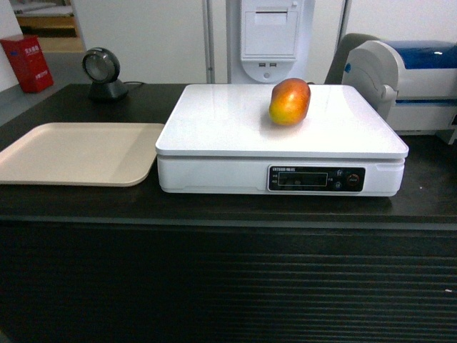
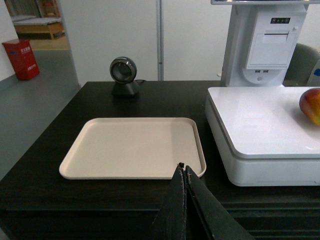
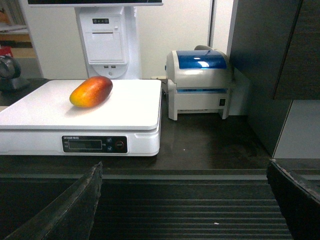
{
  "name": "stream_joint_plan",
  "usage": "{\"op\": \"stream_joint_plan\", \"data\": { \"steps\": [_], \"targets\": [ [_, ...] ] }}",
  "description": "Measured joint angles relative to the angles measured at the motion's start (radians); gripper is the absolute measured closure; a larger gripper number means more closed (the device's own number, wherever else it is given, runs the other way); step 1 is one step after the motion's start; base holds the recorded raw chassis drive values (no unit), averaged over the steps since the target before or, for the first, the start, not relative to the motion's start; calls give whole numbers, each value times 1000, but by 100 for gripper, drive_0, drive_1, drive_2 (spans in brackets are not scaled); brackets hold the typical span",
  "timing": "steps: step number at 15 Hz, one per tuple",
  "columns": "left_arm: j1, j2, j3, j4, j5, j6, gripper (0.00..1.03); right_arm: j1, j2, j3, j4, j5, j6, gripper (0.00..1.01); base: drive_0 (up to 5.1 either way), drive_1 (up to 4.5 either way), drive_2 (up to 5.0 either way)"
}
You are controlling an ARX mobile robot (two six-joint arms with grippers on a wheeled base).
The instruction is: Place dark red mango on scale at checkout
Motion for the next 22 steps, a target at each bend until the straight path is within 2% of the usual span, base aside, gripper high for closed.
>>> {"op": "stream_joint_plan", "data": {
  "steps": [4,10,11,15,22],
  "targets": [
    [0,-162,-98,-61,0,0,101,0,0,0,0,0,0,3,0,0,0],
    [0,-371,-165,-196,0,0,101,0,0,0,0,0,0,3,0,0,0],
    [0,-377,-195,-146,0,0,101,0,0,0,0,0,0,3,0,0,0],
    [0,-513,-198,-289,0,0,101,0,0,0,0,0,0,3,0,0,0],
    [0,-670,-198,-447,0,0,101,0,0,0,0,0,0,3,0,0,0]
  ]
}}
